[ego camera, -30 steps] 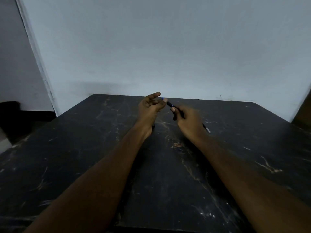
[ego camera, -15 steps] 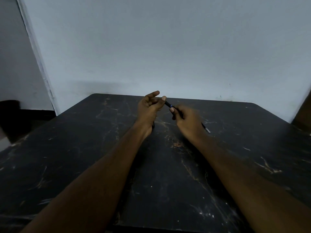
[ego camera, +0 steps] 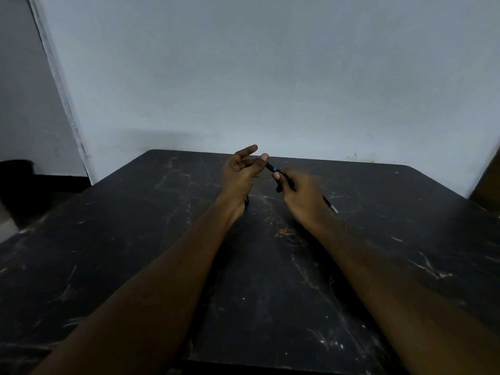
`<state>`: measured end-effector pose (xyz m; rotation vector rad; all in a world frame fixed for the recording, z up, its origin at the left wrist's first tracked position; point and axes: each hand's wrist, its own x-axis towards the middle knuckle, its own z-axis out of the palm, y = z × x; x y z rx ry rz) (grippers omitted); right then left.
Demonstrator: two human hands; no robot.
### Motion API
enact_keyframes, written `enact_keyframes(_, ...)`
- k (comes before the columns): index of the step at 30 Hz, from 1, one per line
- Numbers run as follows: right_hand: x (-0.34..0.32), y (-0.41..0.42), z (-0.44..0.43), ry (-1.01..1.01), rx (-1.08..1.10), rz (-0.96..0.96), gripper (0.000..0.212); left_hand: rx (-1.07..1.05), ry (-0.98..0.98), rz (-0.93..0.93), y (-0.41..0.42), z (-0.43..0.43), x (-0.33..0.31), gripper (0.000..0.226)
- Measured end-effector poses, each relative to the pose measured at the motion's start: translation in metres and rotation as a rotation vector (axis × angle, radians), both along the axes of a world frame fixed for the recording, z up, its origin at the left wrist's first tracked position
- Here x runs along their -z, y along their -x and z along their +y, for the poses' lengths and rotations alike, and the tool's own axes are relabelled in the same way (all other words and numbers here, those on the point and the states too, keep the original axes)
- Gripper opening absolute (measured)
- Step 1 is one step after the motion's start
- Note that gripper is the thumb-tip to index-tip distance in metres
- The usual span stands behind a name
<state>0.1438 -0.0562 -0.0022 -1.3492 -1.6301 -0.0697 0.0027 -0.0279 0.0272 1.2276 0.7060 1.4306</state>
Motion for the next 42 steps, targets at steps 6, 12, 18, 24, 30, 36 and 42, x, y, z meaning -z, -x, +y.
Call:
enact_keyframes(6, -0.0008, 0.0001, -0.0005, 0.009, 0.005, -0.008, 0.031, 0.035, 0.072, 0.06, -0.0006, -0.0008, -0.0014, 0.024)
enact_keyframes(12, -0.0014, -0.0009, -0.0008, -0.002, -0.001, 0.018, 0.03, 0.106, 0.044, 0.03, 0.0036, 0.004, -0.004, 0.027)
enact_keyframes(18, -0.0025, 0.0001, -0.0027, -0.001, 0.0, 0.012, 0.029, 0.036, 0.007, 0.043, 0.0039, 0.0053, 0.0002, 0.039)
enact_keyframes(24, -0.0028, -0.0002, -0.0023, 0.032, -0.014, -0.023, 0.027, -0.026, -0.005, 0.053, 0.0009, 0.0043, 0.0013, 0.03)
enact_keyframes(30, -0.0001, -0.0023, 0.0044, 0.012, -0.028, -0.031, 0.02, -0.033, -0.005, 0.08, 0.0037, 0.0039, 0.0008, 0.013)
enact_keyframes(36, -0.0025, -0.0003, -0.0009, 0.035, -0.042, -0.006, 0.022, 0.07, 0.048, 0.11, 0.0078, 0.0037, -0.0021, 0.015)
enact_keyframes(42, -0.0038, 0.0007, -0.0042, 0.036, -0.03, 0.031, 0.022, 0.023, 0.039, 0.129, 0.0074, 0.0025, -0.0026, 0.015)
